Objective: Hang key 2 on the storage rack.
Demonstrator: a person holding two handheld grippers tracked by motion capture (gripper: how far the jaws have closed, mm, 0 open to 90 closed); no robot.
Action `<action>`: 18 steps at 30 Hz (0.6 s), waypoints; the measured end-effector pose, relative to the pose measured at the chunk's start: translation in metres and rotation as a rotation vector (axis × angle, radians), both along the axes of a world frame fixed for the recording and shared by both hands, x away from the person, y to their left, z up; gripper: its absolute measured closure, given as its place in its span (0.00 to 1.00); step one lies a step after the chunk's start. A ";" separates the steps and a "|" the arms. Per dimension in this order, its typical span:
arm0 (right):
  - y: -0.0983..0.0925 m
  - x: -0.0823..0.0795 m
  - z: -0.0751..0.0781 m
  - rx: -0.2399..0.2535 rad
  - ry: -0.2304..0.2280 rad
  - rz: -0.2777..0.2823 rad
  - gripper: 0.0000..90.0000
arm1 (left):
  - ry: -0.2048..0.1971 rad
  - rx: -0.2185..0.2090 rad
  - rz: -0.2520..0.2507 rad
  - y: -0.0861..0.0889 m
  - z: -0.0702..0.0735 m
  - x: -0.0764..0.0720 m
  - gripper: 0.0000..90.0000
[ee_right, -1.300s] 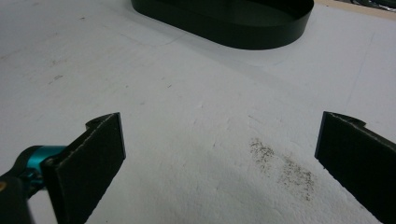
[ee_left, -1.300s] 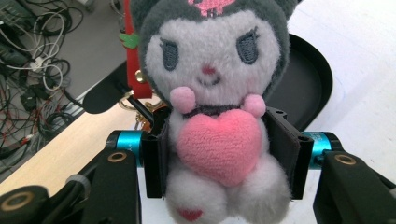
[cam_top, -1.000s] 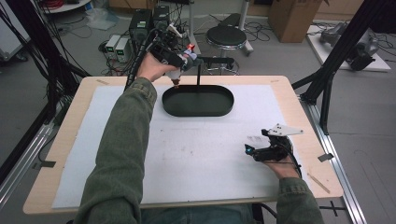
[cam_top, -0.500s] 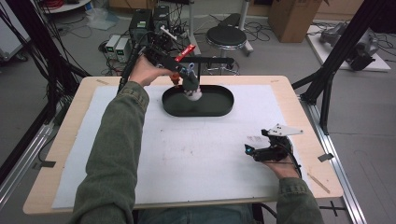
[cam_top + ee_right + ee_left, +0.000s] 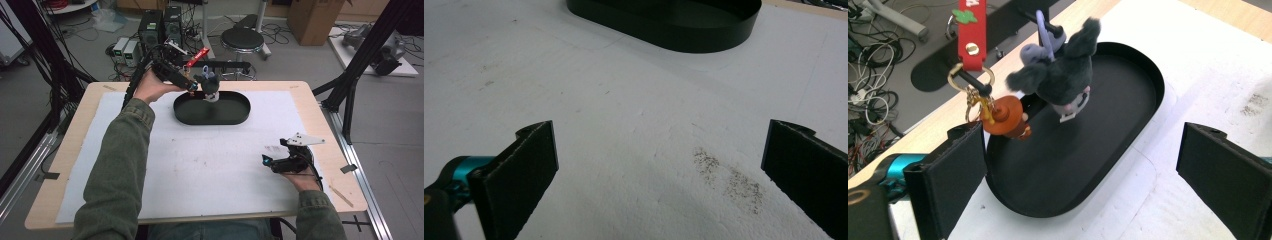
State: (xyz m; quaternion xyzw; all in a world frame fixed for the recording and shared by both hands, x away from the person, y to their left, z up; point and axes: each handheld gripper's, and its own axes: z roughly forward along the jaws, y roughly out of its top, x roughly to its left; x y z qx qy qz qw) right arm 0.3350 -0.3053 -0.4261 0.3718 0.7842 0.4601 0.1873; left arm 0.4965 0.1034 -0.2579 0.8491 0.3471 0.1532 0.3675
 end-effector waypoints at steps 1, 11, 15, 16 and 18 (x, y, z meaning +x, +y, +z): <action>0.000 0.000 0.000 0.000 -0.001 0.000 0.01 | 0.008 0.001 -0.002 0.001 -0.002 -0.001 0.06; -0.002 0.000 0.001 0.012 0.003 -0.008 0.01 | 0.016 -0.019 0.010 0.020 -0.015 -0.014 0.02; -0.001 0.000 0.001 0.012 0.009 -0.007 0.01 | 0.022 -0.026 0.017 0.029 -0.020 -0.021 0.02; -0.001 0.000 0.001 0.013 0.010 -0.008 0.01 | 0.029 -0.025 0.020 0.032 -0.022 -0.023 0.02; -0.001 0.000 0.001 0.013 0.008 -0.005 0.01 | 0.032 -0.024 0.028 0.037 -0.026 -0.027 0.02</action>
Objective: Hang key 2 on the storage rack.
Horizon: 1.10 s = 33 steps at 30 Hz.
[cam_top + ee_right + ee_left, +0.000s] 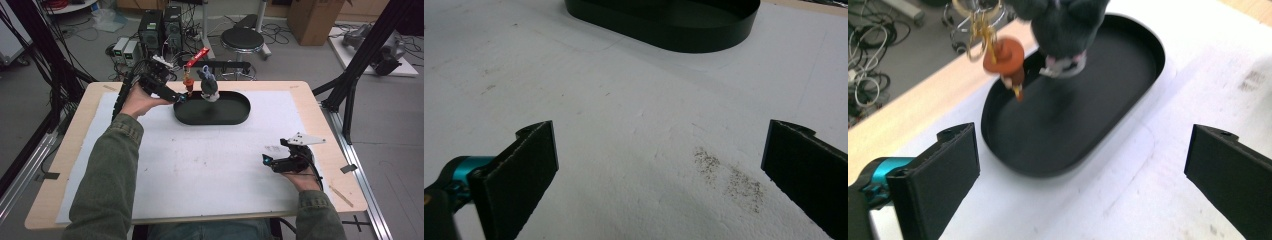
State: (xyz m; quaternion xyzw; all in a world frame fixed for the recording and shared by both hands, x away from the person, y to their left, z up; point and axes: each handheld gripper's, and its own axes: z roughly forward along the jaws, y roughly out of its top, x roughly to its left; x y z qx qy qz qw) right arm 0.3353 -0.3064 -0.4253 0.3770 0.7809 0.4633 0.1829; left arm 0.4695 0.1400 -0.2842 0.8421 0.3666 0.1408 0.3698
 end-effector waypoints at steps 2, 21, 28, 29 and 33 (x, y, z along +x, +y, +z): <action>0.000 0.000 0.000 0.003 0.003 -0.004 0.01 | 0.007 -0.008 0.006 0.004 -0.003 -0.004 0.02; 0.001 0.000 0.001 0.005 0.006 -0.012 0.01 | 0.025 -0.029 0.041 0.037 -0.040 -0.033 0.02; 0.001 0.000 0.001 0.005 0.004 -0.008 0.01 | 0.031 -0.044 0.062 0.049 -0.051 -0.045 0.02; 0.001 0.000 0.001 0.008 0.003 -0.009 0.01 | 0.030 -0.047 0.067 0.050 -0.052 -0.047 0.02; 0.001 -0.001 0.002 0.009 0.008 -0.013 0.01 | 0.022 -0.043 0.074 0.056 -0.055 -0.055 0.02</action>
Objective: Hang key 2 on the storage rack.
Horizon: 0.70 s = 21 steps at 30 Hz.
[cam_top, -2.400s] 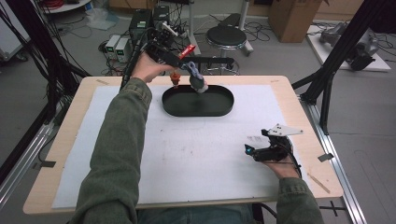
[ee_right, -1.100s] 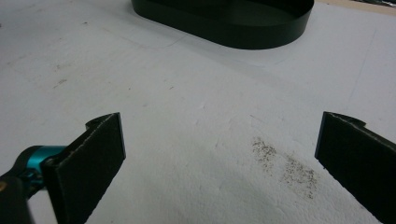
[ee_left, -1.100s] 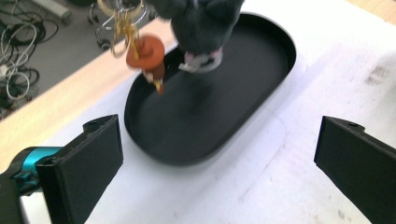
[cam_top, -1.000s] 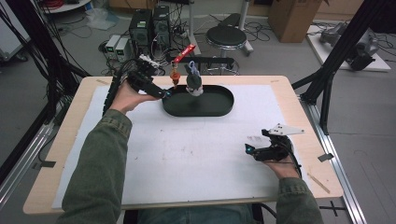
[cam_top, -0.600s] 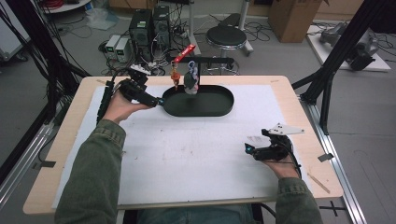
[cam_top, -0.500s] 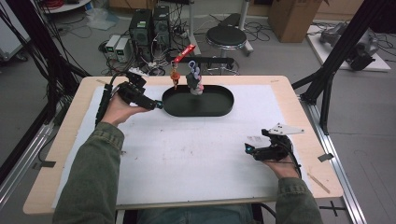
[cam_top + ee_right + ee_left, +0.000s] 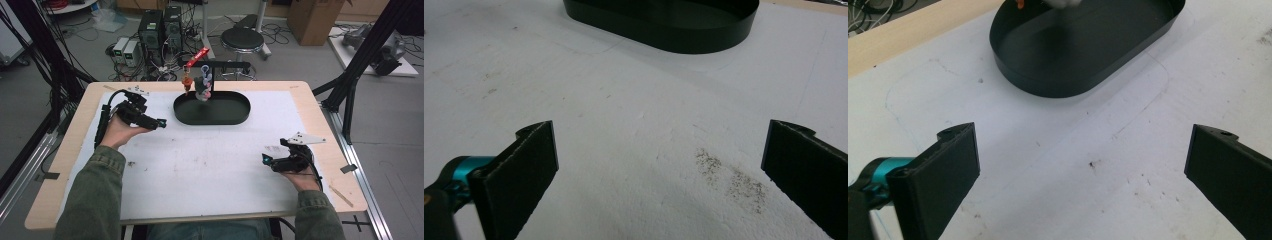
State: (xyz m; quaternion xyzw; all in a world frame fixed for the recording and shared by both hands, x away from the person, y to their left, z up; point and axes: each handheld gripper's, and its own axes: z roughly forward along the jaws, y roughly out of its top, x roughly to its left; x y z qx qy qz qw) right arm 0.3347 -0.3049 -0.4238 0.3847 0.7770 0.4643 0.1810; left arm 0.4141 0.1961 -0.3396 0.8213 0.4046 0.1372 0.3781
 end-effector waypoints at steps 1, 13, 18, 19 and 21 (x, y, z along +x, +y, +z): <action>0.000 0.000 0.000 0.000 -0.001 0.001 0.01 | -0.007 0.003 0.006 0.002 -0.001 -0.003 0.02; 0.000 0.000 0.000 -0.003 0.002 0.000 0.01 | -0.029 0.031 0.077 0.034 -0.018 -0.029 0.02; 0.000 0.000 0.000 -0.002 0.006 -0.003 0.01 | -0.024 0.024 0.090 0.041 -0.028 -0.034 0.02; 0.000 0.000 0.000 -0.004 0.006 -0.002 0.01 | -0.023 0.029 0.092 0.042 -0.029 -0.036 0.02; 0.000 0.000 0.000 -0.003 0.005 -0.002 0.01 | -0.021 0.036 0.096 0.043 -0.033 -0.039 0.02</action>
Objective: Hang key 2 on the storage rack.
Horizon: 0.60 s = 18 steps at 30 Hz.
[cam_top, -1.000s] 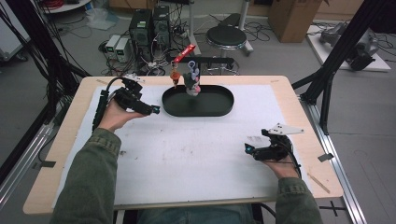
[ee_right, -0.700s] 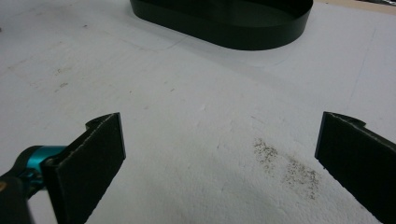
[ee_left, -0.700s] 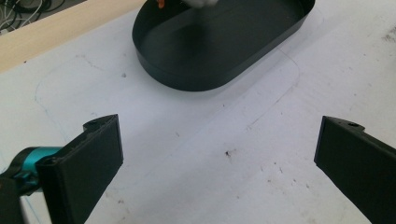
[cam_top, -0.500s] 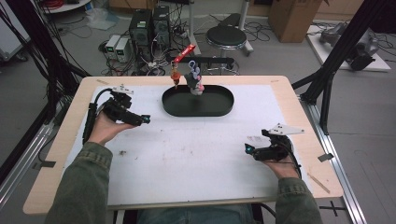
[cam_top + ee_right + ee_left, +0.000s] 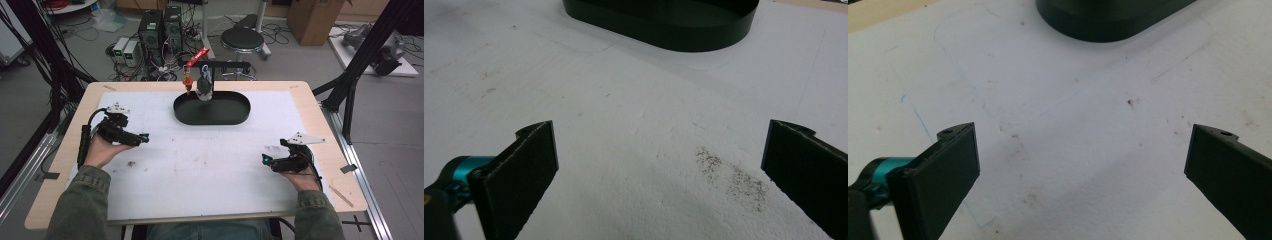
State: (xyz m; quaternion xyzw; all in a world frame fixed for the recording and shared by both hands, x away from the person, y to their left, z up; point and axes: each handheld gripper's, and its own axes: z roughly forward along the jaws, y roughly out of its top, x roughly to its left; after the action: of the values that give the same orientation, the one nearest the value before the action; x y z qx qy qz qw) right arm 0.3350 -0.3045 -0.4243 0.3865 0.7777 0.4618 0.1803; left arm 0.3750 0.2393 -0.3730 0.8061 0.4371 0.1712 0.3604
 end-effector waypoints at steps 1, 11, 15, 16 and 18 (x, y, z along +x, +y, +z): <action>0.000 0.000 0.000 0.000 0.001 0.000 0.01 | 0.001 0.004 0.000 0.001 -0.002 -0.002 0.02; 0.000 0.000 0.000 0.001 0.004 0.001 0.01 | -0.019 -0.012 0.012 0.010 -0.013 -0.020 0.02; 0.000 0.000 -0.001 0.000 0.006 0.000 0.01 | -0.030 -0.023 0.021 0.014 -0.019 -0.030 0.02; 0.000 0.000 -0.001 -0.002 0.010 0.002 0.01 | -0.036 -0.029 0.025 0.015 -0.020 -0.033 0.02; 0.001 0.000 -0.001 -0.001 0.011 0.000 0.01 | -0.049 -0.051 0.032 0.018 -0.024 -0.040 0.02</action>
State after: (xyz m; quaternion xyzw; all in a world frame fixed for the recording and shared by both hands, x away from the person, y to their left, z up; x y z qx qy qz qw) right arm 0.3349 -0.3039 -0.4250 0.3890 0.7790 0.4592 0.1763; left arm 0.3351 0.2573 -0.3971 0.7851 0.4453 0.1856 0.3885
